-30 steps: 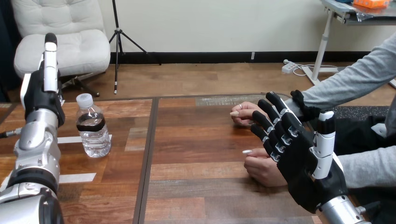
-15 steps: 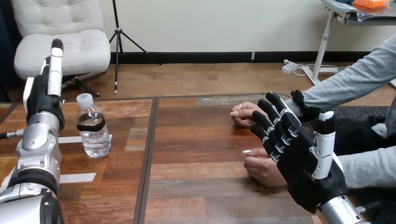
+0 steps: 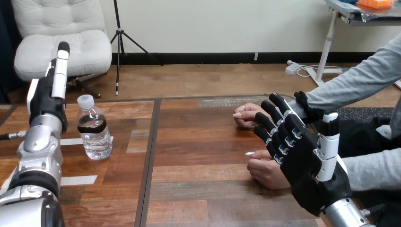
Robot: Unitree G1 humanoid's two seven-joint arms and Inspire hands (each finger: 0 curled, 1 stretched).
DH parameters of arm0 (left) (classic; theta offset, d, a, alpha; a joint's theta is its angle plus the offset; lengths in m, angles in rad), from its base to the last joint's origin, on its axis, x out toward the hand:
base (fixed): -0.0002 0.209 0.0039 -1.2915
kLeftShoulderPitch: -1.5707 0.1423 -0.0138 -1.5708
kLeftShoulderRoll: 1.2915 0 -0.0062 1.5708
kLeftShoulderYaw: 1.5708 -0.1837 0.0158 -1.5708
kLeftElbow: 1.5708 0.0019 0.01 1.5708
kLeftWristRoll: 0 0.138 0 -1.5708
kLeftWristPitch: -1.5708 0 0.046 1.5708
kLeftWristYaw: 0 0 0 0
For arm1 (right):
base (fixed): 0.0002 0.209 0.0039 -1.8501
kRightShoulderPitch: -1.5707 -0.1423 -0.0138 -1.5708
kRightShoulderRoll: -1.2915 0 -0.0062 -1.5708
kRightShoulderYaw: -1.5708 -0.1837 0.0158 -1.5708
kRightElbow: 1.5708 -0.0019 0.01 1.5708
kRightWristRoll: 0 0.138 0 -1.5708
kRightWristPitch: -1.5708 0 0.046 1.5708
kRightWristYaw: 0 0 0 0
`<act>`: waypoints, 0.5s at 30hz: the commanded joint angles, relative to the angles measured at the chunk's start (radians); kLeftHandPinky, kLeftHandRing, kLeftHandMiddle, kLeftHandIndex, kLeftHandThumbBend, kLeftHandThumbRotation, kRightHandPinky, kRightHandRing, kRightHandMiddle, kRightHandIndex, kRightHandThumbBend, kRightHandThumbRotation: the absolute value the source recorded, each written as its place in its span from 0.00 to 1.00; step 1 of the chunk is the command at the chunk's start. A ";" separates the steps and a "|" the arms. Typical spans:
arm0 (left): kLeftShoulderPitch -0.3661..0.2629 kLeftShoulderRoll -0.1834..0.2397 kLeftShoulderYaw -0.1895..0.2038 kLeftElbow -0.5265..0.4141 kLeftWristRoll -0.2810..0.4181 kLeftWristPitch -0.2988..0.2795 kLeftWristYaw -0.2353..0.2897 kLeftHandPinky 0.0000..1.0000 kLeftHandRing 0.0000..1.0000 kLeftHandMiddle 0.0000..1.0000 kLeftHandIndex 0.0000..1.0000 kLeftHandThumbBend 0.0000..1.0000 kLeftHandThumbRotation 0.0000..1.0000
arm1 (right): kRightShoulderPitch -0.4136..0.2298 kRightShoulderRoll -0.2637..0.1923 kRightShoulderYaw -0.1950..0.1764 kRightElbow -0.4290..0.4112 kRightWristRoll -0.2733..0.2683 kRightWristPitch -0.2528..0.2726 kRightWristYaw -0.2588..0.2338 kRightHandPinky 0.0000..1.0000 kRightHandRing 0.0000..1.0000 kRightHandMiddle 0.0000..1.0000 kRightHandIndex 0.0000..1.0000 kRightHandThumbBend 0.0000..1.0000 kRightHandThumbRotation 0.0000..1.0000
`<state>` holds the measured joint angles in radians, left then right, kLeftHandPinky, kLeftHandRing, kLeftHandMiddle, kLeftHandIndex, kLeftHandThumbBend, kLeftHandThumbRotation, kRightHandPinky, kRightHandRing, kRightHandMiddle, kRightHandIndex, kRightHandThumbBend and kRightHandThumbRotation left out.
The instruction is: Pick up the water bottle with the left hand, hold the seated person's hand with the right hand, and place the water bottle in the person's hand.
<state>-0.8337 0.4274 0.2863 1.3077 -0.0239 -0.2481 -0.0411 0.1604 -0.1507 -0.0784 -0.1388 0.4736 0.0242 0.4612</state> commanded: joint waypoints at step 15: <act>-0.051 0.041 -0.025 0.006 0.042 0.030 0.024 1.00 1.00 1.00 1.00 0.66 1.00 | -0.054 0.017 -0.006 -0.041 0.016 -0.015 -0.001 1.00 1.00 1.00 1.00 0.97 1.00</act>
<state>-0.8336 0.4333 0.2771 1.3140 0.0027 -0.2243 -0.0275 0.1604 -0.1485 -0.0782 -0.1389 0.4737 0.0242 0.4608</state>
